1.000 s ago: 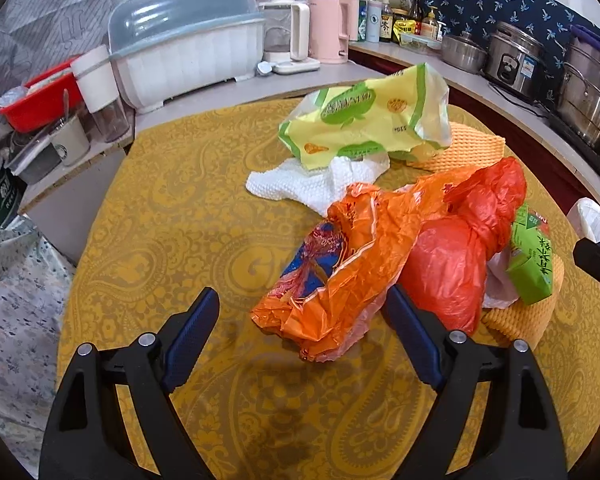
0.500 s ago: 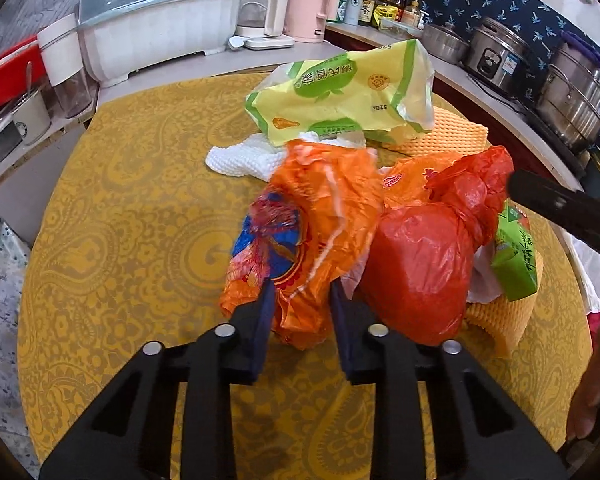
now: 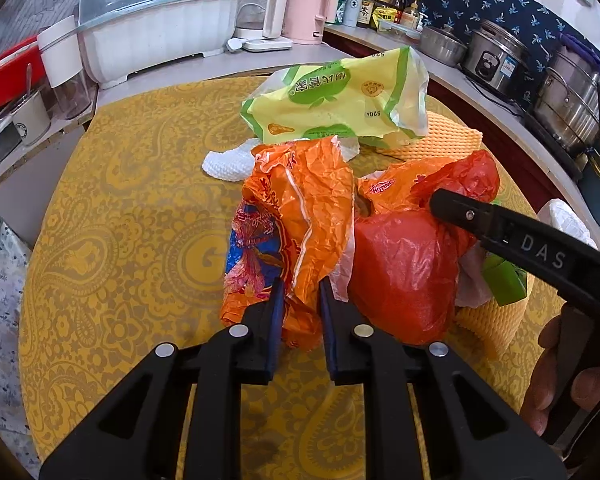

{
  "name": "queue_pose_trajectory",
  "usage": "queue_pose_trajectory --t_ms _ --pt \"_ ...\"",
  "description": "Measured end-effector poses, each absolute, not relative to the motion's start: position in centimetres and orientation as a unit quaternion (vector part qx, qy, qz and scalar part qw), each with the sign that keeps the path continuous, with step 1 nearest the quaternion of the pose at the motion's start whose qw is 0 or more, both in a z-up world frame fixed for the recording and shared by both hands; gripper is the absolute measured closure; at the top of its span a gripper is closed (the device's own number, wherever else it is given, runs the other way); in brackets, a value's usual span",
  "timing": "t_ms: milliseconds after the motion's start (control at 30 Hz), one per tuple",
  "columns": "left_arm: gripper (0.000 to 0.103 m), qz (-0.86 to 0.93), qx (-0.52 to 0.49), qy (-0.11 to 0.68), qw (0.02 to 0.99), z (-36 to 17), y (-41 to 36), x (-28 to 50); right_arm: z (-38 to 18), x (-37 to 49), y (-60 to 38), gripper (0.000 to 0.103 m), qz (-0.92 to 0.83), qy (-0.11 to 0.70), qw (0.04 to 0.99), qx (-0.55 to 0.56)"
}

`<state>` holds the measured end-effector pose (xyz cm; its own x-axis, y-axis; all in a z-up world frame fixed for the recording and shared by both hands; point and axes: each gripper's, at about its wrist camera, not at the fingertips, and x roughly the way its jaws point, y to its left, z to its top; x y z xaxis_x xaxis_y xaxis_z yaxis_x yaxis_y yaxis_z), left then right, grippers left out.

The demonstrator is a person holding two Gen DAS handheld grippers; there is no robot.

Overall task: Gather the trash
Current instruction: 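Grasp the red plastic bag with the right tool while the left tool grasps the orange bag, then carry the red and orange bags over the trash bin with both tools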

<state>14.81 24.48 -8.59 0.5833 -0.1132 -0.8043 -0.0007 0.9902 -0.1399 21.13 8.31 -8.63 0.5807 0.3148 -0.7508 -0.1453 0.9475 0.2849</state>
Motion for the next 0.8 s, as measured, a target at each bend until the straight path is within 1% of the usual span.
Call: queue_pose_trajectory --t_ms 133,433,800 --pt "0.087 -0.032 -0.066 0.447 0.892 -7.6 24.5 14.4 -7.5 20.3 8.4 0.065 0.138 0.421 0.892 0.087" --pt "0.087 -0.042 -0.07 0.414 0.906 -3.7 23.4 13.2 -2.2 18.4 5.5 0.066 0.134 0.359 0.918 0.104" --pt "0.087 -0.088 -0.06 0.357 0.928 2.9 18.4 11.9 3.4 15.2 -1.9 0.066 0.095 0.291 0.942 0.134"
